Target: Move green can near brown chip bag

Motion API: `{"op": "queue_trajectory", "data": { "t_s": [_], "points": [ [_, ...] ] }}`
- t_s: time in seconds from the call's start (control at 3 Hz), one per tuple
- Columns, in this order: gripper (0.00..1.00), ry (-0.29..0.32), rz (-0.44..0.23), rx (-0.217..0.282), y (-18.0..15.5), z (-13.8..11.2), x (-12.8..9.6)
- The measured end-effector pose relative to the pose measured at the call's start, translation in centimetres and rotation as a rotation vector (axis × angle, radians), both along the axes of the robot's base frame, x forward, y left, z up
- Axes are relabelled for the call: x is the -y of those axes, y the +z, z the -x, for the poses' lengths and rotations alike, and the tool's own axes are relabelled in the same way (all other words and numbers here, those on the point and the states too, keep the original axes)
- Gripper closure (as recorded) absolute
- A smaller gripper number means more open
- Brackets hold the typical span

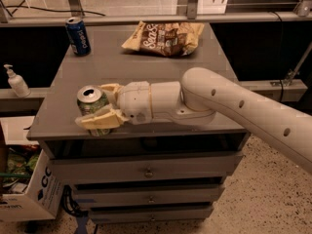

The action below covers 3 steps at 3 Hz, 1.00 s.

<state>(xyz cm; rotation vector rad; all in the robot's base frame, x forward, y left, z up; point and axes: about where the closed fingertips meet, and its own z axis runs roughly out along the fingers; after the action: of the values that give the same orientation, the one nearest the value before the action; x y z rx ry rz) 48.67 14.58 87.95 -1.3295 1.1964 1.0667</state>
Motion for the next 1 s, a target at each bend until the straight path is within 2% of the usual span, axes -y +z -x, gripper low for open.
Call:
{"op": "queue_trajectory", "data": {
  "t_s": [0.33,0.67,1.0],
  "points": [
    [0.88,-0.039,-0.013,-0.019,0.2,-0.9,0.9],
    [1.00,-0.148,-0.028,-0.047,1.4,-3.8,5.4],
    [1.00,-0.275,-0.035,-0.055,2.9,-6.1,10.9]
  ]
}}
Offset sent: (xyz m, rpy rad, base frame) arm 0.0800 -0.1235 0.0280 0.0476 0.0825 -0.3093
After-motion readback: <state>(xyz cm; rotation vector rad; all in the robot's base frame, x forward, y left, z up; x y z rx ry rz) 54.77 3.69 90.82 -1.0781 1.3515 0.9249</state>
